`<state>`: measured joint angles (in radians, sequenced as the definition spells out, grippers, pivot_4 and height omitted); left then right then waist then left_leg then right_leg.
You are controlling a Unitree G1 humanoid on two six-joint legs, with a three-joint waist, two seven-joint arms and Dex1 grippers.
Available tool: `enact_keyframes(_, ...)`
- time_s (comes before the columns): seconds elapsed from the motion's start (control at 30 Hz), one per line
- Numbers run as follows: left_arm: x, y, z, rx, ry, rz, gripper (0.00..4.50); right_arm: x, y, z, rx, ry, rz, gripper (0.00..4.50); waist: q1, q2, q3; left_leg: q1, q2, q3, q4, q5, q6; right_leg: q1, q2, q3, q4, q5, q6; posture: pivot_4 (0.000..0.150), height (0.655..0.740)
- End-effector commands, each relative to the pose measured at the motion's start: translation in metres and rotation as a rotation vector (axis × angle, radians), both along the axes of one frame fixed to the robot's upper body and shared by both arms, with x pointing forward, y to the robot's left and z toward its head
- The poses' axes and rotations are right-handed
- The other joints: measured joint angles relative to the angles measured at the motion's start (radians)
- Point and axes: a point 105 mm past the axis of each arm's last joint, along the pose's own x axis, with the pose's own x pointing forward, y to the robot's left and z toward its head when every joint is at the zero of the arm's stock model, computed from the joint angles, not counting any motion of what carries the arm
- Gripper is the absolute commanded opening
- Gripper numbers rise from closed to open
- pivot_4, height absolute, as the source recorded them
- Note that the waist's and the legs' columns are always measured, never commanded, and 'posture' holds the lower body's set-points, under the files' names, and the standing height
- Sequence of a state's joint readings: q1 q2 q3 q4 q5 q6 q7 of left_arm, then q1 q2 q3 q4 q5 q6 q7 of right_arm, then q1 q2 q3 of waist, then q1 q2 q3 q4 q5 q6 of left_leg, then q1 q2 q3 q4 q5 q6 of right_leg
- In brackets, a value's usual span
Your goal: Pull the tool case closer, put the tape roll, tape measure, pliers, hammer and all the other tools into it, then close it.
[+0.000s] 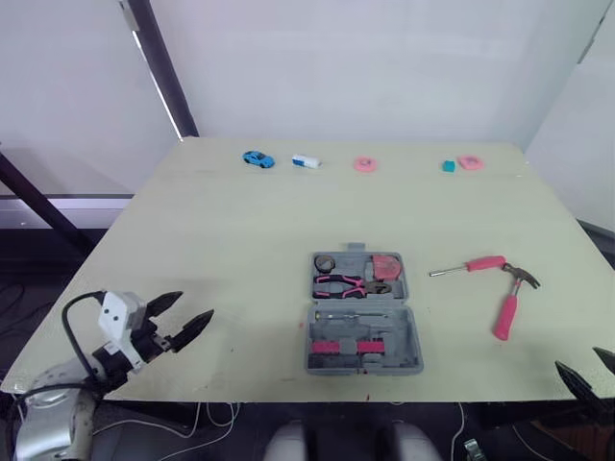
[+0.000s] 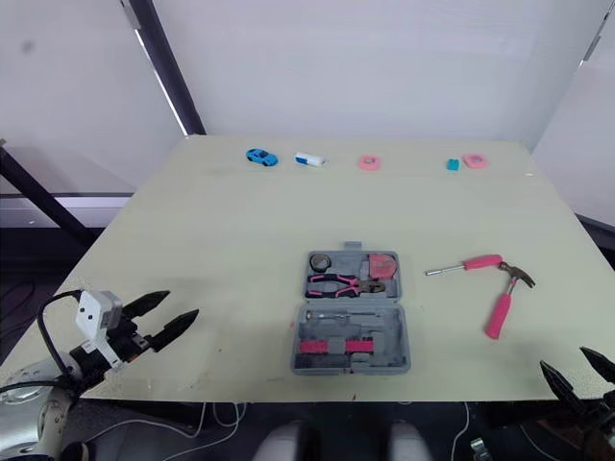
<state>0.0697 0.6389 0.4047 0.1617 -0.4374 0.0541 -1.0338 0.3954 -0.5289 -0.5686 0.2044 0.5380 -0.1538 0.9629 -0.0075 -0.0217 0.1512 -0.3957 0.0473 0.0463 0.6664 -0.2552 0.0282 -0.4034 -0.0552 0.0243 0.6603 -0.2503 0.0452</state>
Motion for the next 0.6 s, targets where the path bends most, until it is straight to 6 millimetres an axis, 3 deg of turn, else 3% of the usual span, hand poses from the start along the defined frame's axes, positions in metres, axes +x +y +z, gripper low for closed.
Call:
enact_keyframes(0.03, 0.008, -0.017, 0.023, 0.033, -0.076, -0.107, 4.43, 0.012, 0.007, 0.007, -0.007, -0.029, 0.007, 4.5, 0.0, 0.0, 0.0, 0.0, 0.0, 0.0, 0.0, 0.0, 0.0, 0.0, 0.0, 0.0, 0.0, 0.0, 0.0, 0.15, 0.74)
enact_keyframes(0.27, 0.018, -0.065, 0.058, 0.045, -0.161, -0.342, 4.43, 0.053, 0.029, 0.018, 0.037, -0.08, -0.04, 4.5, -0.002, 0.0, 0.0, -0.001, 0.0, 0.0, 0.0, 0.0, 0.0, 0.0, 0.0, 0.0, 0.0, 0.0, 0.0, 0.15, 0.74)
enact_keyframes(0.47, 0.015, -0.105, 0.083, 0.06, -0.219, -0.536, 4.43, 0.097, 0.034, 0.027, 0.075, -0.055, -0.2, 4.5, -0.005, 0.001, 0.001, -0.001, -0.001, 0.001, 0.0, 0.0, 0.0, -0.001, 0.002, 0.001, 0.0, 0.0, 0.0, 0.15, 0.74)
enact_keyframes(0.6, 0.009, -0.127, 0.096, 0.078, -0.235, -0.655, 4.43, 0.121, 0.027, 0.017, 0.021, 0.08, -0.355, 4.5, -0.005, 0.001, 0.001, -0.003, -0.005, 0.001, 0.0, 0.0, 0.0, -0.002, 0.003, 0.001, 0.001, 0.0, 0.0, 0.15, 0.74)
